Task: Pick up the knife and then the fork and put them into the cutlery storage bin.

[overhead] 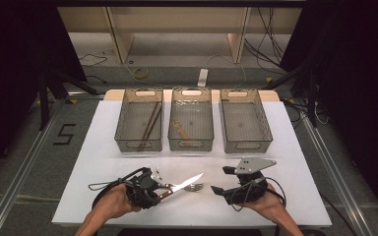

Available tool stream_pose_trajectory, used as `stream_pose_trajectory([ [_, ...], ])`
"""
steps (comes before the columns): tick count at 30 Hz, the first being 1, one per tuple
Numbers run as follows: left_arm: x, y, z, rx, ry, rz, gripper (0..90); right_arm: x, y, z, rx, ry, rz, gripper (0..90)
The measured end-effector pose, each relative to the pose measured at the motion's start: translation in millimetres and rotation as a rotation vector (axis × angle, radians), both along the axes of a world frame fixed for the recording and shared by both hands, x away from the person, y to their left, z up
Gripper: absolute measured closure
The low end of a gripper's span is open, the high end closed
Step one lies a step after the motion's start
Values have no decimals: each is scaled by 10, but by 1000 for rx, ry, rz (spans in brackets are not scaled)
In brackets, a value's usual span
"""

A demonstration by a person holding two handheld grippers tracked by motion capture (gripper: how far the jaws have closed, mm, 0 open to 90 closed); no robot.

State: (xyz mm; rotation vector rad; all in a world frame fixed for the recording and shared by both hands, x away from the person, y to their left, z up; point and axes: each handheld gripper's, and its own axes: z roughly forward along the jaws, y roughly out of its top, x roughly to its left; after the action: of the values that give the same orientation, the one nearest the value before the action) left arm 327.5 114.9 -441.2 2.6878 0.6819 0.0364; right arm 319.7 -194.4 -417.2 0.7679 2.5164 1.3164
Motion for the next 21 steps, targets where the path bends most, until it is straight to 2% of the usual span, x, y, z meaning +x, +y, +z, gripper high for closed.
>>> stream_pose_trajectory([
  [5,11,-72,22,-23,24,-19,752,-58,175,17,-17,-28,72,259],
  [9,19,-146,58,-38,41,-37,751,-87,323,-9,-52,-48,120,265],
  [13,42,-252,94,-29,43,-67,752,-124,441,-26,-96,-77,165,267],
  [16,46,-329,109,-20,60,-93,752,-145,505,-40,-129,-99,193,271],
  [21,73,-435,139,-20,67,-113,751,-178,597,-88,-176,-134,239,286],
])
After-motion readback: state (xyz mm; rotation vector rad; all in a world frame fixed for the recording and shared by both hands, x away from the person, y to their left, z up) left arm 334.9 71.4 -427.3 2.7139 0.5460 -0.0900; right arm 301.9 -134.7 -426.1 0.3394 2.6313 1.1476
